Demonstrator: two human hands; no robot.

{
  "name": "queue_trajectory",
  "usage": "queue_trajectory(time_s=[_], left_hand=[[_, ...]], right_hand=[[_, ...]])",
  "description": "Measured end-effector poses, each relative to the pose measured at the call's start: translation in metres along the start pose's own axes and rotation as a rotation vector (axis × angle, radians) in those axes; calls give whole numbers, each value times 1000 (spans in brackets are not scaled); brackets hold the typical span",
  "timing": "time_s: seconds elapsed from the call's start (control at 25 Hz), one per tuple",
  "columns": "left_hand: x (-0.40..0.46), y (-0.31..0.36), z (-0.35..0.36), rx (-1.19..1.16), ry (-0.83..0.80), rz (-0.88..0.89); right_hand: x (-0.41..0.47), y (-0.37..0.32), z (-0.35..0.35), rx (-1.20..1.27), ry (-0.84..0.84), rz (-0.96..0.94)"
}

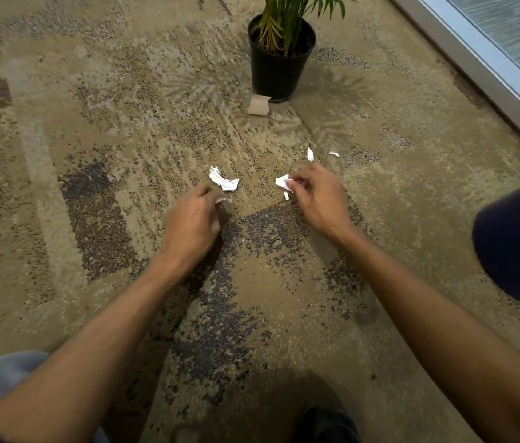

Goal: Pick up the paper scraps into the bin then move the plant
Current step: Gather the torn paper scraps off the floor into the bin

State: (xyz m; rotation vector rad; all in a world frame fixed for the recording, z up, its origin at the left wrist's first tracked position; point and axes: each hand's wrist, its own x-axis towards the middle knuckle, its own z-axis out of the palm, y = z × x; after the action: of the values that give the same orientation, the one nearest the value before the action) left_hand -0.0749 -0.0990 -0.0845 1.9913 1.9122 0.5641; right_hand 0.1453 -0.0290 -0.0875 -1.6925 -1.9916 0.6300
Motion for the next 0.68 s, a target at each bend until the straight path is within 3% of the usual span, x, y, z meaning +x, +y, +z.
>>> queue_trajectory(time_s=[0.12,0.36,0.52,0.68], left_hand=[[33,-8,-5,5,24,12],[51,-17,3,138,-118,129],[46,-10,2,90,-146,32],[39,22,-10,-264,-122,-223]], right_hand=[[6,-3,1,-70,-113,-69],[4,1,10,-229,-160,-179],[-5,-2,7,3,-138,1],[-21,-4,-29,409,-45,236]])
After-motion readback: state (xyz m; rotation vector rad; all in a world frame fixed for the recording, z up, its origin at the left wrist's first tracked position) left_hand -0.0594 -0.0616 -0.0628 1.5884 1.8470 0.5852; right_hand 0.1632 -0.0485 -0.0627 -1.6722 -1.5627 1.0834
